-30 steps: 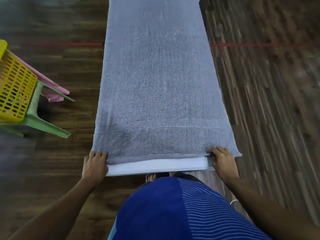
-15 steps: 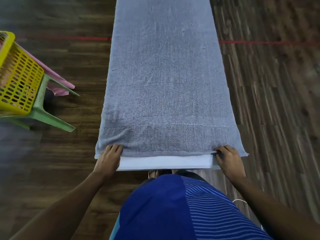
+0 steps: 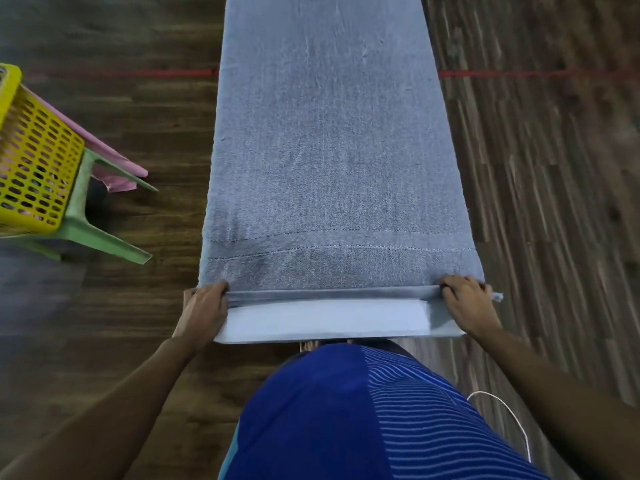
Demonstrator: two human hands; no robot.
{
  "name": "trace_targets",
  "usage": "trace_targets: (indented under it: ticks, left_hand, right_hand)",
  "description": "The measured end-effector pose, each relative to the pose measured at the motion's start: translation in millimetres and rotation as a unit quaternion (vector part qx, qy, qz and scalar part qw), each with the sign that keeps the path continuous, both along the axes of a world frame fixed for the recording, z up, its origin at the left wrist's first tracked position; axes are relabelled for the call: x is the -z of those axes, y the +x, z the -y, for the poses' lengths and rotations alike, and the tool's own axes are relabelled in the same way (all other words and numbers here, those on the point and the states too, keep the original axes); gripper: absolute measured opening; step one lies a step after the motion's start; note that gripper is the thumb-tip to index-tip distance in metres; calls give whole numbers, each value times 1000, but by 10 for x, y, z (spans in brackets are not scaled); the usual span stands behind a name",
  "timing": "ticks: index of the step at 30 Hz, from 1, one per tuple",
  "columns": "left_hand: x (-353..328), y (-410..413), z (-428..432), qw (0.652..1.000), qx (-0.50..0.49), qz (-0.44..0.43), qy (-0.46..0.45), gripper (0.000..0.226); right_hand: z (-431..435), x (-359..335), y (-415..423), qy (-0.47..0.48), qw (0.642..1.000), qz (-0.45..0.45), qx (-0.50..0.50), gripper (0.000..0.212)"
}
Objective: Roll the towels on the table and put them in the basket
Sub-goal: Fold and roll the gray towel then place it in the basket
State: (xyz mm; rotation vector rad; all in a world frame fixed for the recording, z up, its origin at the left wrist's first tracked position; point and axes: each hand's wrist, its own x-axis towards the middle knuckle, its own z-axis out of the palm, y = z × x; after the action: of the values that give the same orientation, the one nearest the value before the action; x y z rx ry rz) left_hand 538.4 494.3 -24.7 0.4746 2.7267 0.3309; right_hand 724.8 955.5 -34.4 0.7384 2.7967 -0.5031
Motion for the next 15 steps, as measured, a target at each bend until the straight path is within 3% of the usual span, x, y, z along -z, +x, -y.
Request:
trace_targets:
  ticks: [4, 8, 13, 15]
  left_hand:
    - [37, -123, -49, 999, -6, -15, -45, 5]
    - [119, -69, -3, 996, -6, -65, -56, 18]
    - [79, 28, -71, 987, -101, -114, -48, 32]
    - [36, 103, -153, 989, -47, -141, -16, 30]
  right_hand:
    - [-73, 5, -170, 11, 1000, 26, 2, 10]
    - [-159, 20, -84, 57, 998, 0, 25, 15]
    - [-168, 0, 42, 111, 990, -48, 68, 31]
    - [-72, -15, 13, 97, 991, -90, 36, 32]
